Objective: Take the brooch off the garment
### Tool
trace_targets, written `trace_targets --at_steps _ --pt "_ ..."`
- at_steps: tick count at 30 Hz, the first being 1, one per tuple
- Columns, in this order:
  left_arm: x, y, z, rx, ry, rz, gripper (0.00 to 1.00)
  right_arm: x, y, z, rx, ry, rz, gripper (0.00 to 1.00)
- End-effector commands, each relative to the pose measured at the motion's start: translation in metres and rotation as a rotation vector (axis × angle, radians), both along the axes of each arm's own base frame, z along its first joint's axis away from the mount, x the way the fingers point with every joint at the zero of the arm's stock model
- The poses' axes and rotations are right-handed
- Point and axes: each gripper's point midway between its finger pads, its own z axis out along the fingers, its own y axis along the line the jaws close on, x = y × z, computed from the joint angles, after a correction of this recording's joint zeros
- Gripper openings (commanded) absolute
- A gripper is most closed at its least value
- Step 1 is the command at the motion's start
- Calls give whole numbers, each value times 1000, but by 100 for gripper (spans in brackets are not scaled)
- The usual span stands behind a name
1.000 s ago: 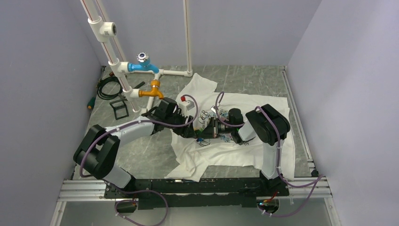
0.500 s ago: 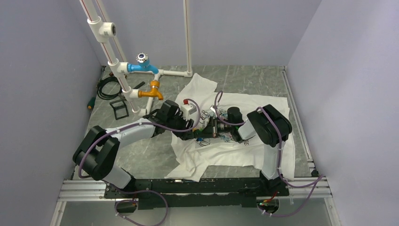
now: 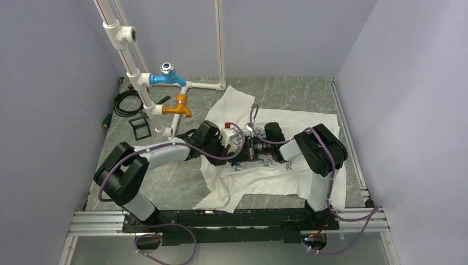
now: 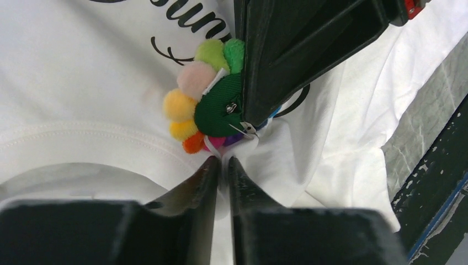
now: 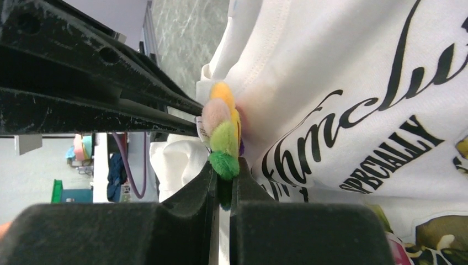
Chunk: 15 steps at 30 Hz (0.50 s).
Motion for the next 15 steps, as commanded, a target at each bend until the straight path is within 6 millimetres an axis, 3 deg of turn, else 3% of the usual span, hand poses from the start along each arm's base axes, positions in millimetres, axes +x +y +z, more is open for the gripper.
trace_targets --at_steps 1,4,15 --pt "10 -6 22 -23 -67 -19 13 7 1 12 -22 -93 31 0" --pt "10 -8 27 -35 -71 -21 0 6 -1 9 -49 -98 49 0" --pt "17 -10 40 -60 -114 -18 0 5 -9 -9 -179 -114 109 0"
